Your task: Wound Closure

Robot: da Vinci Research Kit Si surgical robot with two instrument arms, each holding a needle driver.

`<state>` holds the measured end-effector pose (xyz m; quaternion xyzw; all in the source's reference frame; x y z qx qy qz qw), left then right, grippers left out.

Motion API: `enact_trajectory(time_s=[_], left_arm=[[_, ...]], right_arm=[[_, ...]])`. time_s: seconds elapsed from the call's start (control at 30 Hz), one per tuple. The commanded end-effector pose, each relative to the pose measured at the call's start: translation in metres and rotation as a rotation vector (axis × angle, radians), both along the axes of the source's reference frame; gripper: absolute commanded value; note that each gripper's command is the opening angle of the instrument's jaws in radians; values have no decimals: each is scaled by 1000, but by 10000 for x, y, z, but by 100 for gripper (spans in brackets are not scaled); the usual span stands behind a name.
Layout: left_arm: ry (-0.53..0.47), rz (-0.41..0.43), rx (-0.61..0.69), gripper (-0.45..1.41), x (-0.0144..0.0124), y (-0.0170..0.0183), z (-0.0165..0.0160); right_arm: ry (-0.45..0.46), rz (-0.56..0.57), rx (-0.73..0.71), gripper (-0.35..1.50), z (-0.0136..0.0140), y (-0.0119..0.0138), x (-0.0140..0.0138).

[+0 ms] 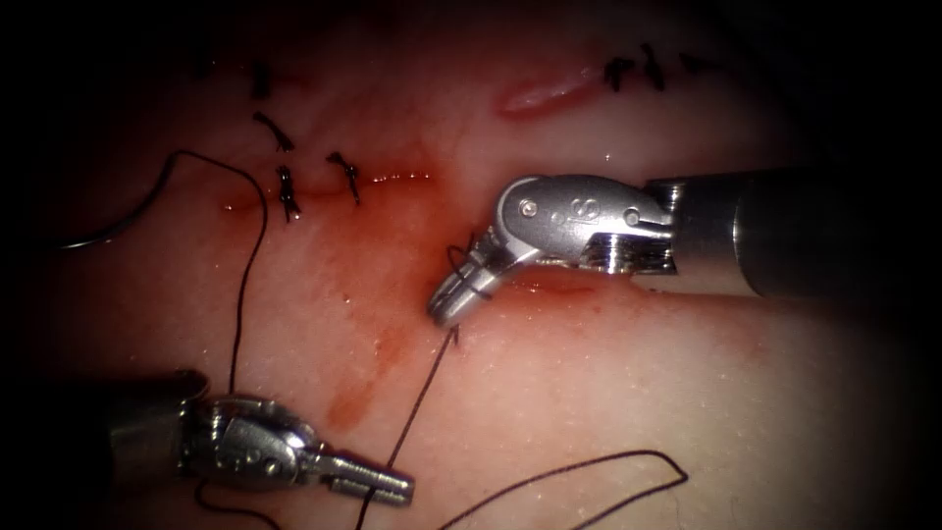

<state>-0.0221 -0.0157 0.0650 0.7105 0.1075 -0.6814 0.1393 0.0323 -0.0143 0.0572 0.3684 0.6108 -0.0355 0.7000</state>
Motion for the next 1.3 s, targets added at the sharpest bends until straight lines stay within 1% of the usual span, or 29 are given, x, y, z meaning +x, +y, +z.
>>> enact_trajectory(time_s=[0.03,0.23,0.33,0.37,0.53,0.77,1.03,1.17,1.3], left_arm=[[-5,14,4,-45,-6,-8,-4],[-25,39,11,-45,-1,-30,-54],[-23,50,13,-45,3,-35,-69],[-19,60,11,-45,7,-39,-77],[-20,68,4,-45,13,-53,-86],[-14,78,11,-45,5,-74,-91],[-19,84,10,-45,-4,-77,-99],[-22,99,13,-45,-4,-89,-102],[-28,129,32,-45,-8,-103,-101]], right_arm=[[-4,9,-3,-35,6,12,10],[-25,36,-6,-35,25,32,11],[-32,20,-14,-35,35,40,12],[-33,7,-19,-35,42,44,11],[-44,-25,-39,-35,58,50,6],[-47,-34,-53,-35,70,54,-5],[-66,-6,-51,-35,74,60,-8],[-67,-6,-47,-35,75,56,-7],[-81,21,-57,-35,78,58,-6]])
